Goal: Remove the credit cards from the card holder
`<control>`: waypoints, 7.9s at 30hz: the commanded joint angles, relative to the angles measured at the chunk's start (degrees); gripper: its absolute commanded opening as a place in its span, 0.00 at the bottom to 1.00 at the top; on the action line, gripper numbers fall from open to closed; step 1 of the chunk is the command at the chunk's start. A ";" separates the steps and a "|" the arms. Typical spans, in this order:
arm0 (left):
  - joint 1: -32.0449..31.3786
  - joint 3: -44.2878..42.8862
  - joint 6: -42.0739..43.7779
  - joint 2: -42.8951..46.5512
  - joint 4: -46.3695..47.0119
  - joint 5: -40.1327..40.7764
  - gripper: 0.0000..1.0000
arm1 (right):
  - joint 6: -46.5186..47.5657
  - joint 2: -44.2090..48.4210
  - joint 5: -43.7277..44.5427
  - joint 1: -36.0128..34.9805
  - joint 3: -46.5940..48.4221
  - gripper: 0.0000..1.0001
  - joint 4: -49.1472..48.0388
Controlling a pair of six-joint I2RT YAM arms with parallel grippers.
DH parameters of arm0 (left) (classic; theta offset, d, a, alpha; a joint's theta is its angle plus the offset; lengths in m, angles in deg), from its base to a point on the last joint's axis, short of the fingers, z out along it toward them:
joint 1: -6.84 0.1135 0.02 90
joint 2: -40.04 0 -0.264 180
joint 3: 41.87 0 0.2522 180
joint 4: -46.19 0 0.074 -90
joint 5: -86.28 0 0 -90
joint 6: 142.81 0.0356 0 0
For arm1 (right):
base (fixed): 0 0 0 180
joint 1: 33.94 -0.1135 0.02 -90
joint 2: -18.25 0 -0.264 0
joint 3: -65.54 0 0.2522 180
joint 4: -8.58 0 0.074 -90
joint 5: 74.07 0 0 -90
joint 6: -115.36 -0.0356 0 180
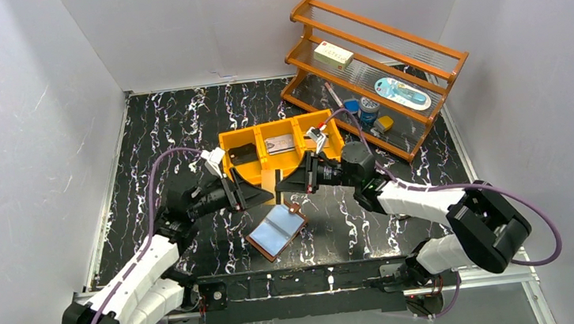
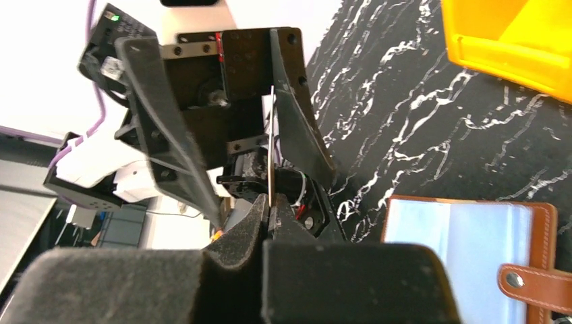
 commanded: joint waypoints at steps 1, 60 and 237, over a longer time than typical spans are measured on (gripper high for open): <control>0.20 -7.83 12.62 3.43 -18.52 6.80 0.85 | 5.61 5.02 4.43 1.09 0.75 0.00 6.52; 0.23 -15.33 38.73 10.27 -45.73 46.67 0.98 | 106.35 -32.38 40.33 8.67 43.74 0.36 57.25; 2.78 -16.93 28.69 5.74 -48.10 57.37 0.98 | 21.36 12.47 50.35 -10.41 11.22 0.77 51.86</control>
